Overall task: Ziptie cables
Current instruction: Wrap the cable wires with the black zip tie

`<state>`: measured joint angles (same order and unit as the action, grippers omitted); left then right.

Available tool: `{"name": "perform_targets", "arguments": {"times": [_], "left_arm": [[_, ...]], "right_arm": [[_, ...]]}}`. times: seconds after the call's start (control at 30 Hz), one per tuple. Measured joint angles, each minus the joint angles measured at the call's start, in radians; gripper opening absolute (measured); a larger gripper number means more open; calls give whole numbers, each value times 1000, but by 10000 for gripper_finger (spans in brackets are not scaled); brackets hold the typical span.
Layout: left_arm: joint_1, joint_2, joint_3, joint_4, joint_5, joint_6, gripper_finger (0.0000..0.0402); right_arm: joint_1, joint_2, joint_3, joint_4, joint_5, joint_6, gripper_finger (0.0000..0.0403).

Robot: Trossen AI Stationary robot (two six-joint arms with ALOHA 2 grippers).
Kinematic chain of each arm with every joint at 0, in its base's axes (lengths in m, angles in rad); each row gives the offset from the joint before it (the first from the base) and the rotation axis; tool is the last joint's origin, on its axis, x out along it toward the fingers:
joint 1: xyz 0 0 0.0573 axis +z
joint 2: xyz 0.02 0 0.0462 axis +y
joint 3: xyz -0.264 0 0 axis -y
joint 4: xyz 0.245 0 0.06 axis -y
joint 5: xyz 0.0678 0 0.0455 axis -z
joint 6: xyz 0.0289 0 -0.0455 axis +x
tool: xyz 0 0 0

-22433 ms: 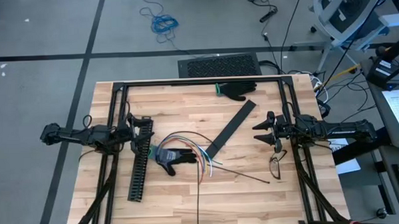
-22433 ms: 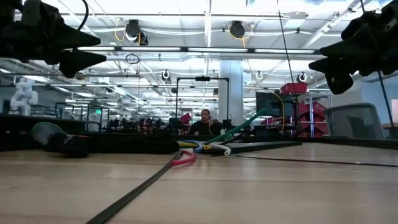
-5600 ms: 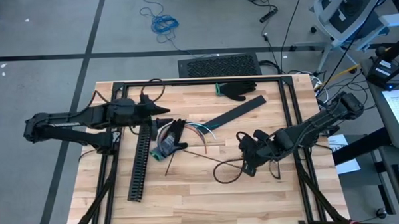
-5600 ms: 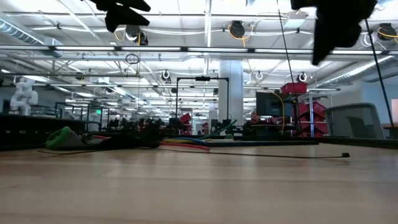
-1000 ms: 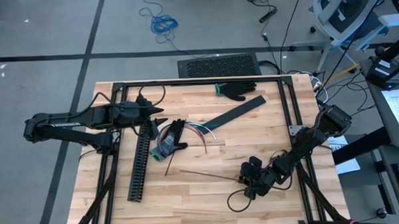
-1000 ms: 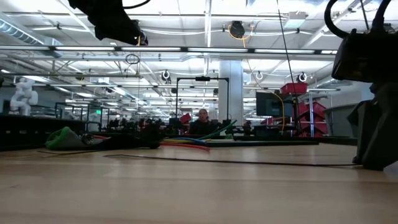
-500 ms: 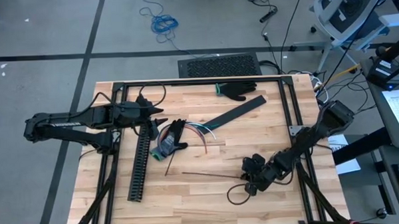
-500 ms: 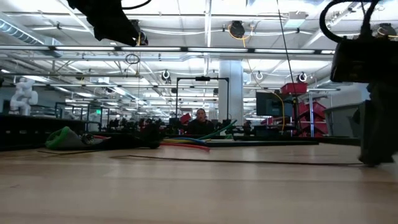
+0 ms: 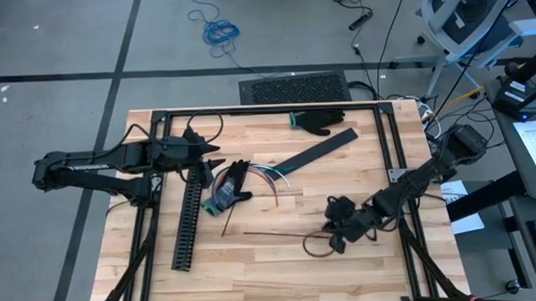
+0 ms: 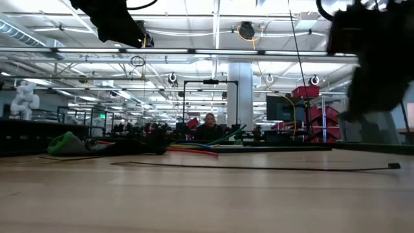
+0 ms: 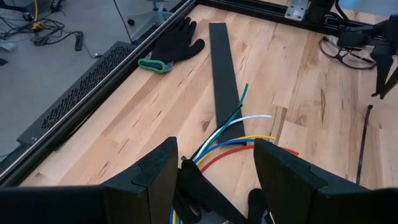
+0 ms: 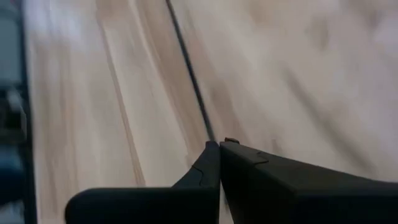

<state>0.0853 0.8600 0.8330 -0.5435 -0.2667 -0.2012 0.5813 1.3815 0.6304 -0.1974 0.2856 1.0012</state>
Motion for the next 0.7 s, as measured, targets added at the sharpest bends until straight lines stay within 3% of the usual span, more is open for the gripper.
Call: {"name": "perform_targets", "arguments": {"times": [0.17, 0.5, 0.7], "left_arm": [[0, 0, 0, -1, -1, 7, 205], [0, 0, 0, -2, -26, 7, 205], [0, 0, 0, -4, -28, 1, 205]], "right_arm": [[80, 27, 0, -49, -30, 1, 30], [81, 119, 0, -49, 14, -54, 196], [78, 154, 2, -16, 0, -80, 215]]}}
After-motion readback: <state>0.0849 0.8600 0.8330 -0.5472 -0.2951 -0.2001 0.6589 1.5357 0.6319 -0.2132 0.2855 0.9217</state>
